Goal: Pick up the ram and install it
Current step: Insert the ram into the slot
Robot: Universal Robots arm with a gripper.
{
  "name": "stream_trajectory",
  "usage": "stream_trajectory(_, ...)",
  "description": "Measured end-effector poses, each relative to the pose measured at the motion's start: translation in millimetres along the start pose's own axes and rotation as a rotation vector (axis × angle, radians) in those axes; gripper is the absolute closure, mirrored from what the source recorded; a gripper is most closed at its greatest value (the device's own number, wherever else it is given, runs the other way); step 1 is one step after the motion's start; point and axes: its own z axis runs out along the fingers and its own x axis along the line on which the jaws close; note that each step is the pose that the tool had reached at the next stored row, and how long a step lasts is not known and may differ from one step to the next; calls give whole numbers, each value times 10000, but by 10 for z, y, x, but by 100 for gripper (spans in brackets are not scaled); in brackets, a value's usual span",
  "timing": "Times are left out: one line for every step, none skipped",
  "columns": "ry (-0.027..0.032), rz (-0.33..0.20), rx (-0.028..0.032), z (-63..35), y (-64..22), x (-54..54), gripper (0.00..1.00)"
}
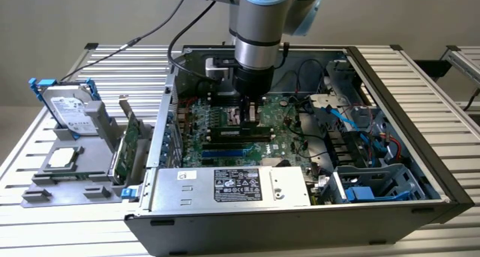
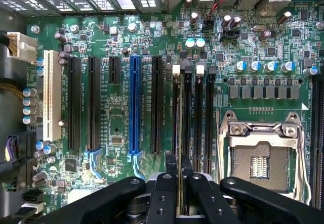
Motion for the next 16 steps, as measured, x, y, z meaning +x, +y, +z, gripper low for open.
stream_trajectory(-1, 12, -2, 1, 0, 0, 86)
stream_trajectory(-2, 20, -5, 2, 0, 1, 86)
stream_trajectory(-4, 26, -9, 4, -1, 2, 86)
stream_trajectory(-3, 32, -15, 4, -1, 3, 86)
stream_trajectory(-3, 35, -21, 4, 0, 4, 86)
stream_trajectory(-3, 38, -28, 5, 0, 5, 86)
stream_trajectory(-1, 39, -35, 5, 0, 5, 86)
stream_trajectory(0, 39, -39, 7, 0, 5, 86)
stream_trajectory(0, 38, -46, 9, 0, 5, 86)
stream_trajectory(-1, 38, -49, 12, -1, 5, 86)
stream_trajectory(-1, 38, -50, 13, -1, 5, 86)
stream_trajectory(0, 37, -52, 14, -1, 4, 86)
stream_trajectory(2, 37, -53, 15, -1, 4, 86)
stream_trajectory(6, 35, -54, 16, -1, 4, 86)
stream_trajectory(12, 33, -56, 17, -1, 4, 86)
stream_trajectory(19, 30, -58, 17, -1, 4, 86)
